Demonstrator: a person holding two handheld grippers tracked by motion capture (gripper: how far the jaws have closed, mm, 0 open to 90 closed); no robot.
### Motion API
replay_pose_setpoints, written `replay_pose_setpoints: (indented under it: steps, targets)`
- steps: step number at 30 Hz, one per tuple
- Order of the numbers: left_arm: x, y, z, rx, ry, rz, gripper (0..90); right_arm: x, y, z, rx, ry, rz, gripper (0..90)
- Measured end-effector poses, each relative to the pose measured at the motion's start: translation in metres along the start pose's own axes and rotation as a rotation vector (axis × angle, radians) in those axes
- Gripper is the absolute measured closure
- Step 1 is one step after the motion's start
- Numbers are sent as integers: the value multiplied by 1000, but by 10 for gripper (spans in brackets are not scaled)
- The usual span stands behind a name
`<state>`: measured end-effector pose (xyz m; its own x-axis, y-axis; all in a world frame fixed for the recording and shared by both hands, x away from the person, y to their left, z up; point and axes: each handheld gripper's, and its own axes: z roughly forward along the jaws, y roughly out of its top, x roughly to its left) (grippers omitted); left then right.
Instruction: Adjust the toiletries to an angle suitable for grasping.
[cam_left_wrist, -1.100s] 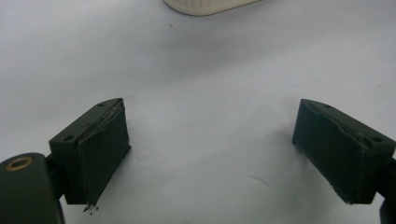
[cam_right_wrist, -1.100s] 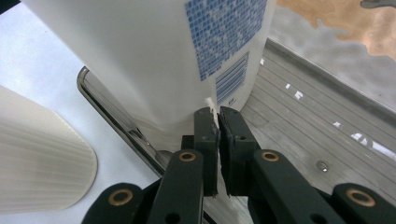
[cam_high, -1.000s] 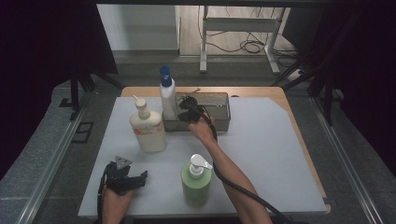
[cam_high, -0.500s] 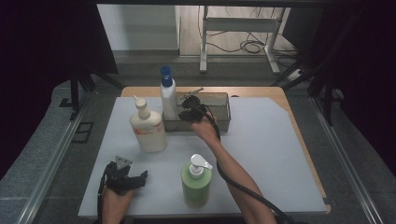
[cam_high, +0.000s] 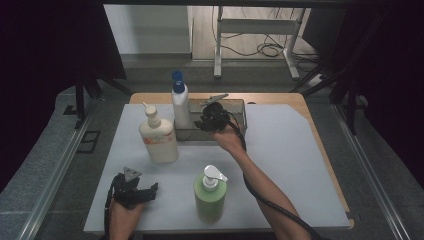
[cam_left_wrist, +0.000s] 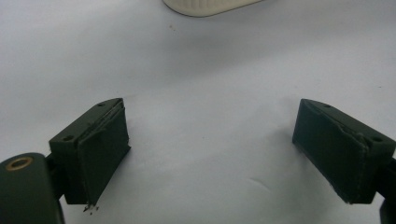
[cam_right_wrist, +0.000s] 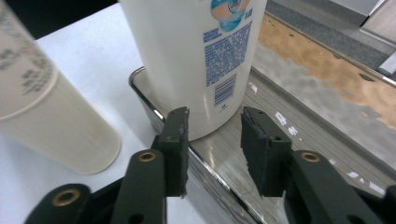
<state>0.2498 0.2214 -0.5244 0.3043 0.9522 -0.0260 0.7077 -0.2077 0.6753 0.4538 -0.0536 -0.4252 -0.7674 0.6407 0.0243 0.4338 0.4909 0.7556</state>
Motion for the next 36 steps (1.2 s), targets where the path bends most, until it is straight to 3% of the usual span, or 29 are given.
replay_pose_setpoints:
  steps: [11,29,36]
  targets:
    - [0,0,0,-1,0,-1,100,3,-8,-28,-23,13,-41,430]
    - [0,0,0,-1,1,-1,100,10,-40,-69,-43,53,-68,155]
    - [0,0,0,-1,1,0,100,12,-54,-87,-41,79,-89,109]
